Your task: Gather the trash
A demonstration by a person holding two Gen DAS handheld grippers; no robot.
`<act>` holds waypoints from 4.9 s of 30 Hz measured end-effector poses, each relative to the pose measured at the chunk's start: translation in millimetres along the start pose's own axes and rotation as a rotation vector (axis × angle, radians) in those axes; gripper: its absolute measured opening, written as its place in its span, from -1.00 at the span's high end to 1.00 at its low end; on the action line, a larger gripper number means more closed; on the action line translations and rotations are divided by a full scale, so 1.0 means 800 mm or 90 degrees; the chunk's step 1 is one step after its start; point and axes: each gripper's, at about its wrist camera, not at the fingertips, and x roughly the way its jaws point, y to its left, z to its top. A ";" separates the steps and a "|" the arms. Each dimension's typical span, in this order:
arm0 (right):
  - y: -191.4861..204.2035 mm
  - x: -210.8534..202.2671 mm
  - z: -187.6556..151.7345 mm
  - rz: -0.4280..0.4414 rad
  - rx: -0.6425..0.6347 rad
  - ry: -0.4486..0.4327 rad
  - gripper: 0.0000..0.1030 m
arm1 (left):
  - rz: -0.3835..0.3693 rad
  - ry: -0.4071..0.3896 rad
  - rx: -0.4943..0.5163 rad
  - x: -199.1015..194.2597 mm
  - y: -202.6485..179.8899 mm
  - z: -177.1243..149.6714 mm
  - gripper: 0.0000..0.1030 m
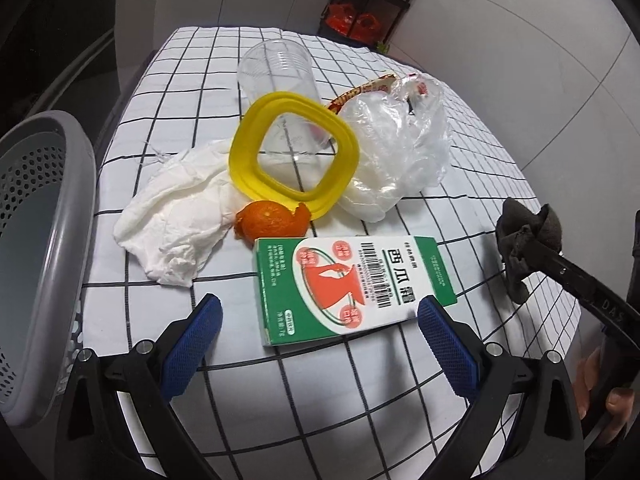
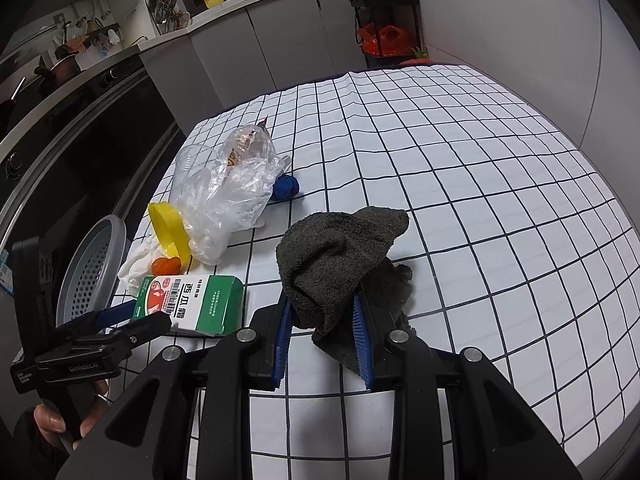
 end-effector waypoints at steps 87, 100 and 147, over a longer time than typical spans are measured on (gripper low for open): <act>-0.007 -0.007 0.000 0.010 0.010 0.000 0.48 | 0.019 0.031 0.231 0.011 -0.077 0.006 -0.06; 0.069 -0.020 0.017 0.075 -0.068 -0.013 0.48 | 0.113 -0.118 0.116 -0.100 -0.040 0.016 -0.06; 0.444 0.155 0.033 0.344 -0.341 0.179 0.43 | 0.393 -0.090 -0.232 -0.163 0.260 -0.017 -0.07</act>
